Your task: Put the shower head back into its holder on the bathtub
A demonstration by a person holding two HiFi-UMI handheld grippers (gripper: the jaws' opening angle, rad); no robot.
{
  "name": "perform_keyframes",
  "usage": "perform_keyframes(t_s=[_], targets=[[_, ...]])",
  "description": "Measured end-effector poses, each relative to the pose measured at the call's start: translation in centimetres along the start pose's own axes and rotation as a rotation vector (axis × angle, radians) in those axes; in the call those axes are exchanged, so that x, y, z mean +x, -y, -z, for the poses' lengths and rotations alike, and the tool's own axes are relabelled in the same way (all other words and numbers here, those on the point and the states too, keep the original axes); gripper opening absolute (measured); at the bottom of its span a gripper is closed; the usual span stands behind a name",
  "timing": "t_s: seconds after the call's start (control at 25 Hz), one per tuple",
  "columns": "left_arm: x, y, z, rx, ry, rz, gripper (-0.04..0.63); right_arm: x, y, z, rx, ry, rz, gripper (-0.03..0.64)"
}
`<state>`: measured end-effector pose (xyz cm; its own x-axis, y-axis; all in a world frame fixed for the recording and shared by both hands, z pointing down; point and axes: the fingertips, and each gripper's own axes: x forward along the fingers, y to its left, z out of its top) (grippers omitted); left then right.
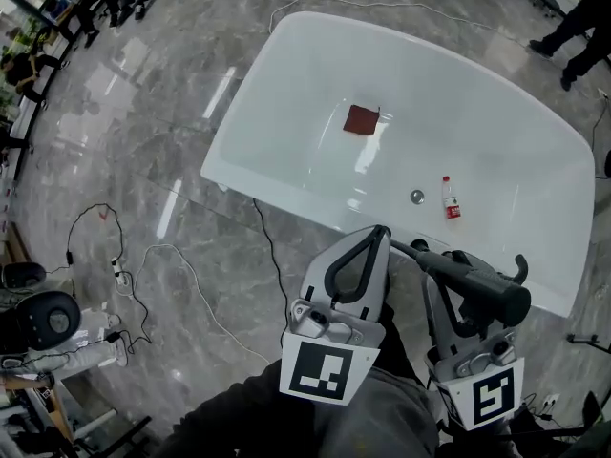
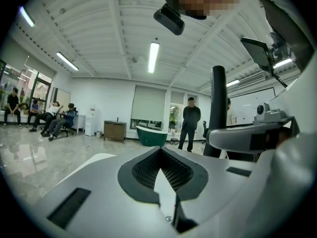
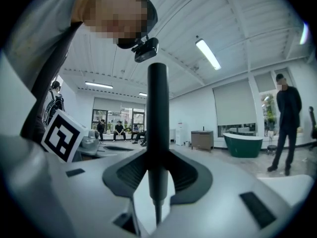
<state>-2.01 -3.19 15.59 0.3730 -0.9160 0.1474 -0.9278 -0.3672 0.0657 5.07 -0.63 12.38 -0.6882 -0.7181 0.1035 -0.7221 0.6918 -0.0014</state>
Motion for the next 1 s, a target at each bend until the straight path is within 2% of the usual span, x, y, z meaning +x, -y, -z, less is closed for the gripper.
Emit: perform_keyframes(t_s=[0.2,0.44,1.0], targets=[[0.3,-0.2,1.2,-0.014,-0.02,-0.011,0.003,0.4,-0.1,1.8,-0.01,-0.02,0.007,0.141],[0.5,-0.6,2.5,-0.015,-0.038,-0.008,0.003,0.6,-0.1,3.4,-0.073,-0.045,0.051,0.141],[0.9,-1.1,6.7,-0.041,-0.066,-0.005,0.003,2.2,-0.6,8.7,-0.07,-0.079,0.082,0.141]])
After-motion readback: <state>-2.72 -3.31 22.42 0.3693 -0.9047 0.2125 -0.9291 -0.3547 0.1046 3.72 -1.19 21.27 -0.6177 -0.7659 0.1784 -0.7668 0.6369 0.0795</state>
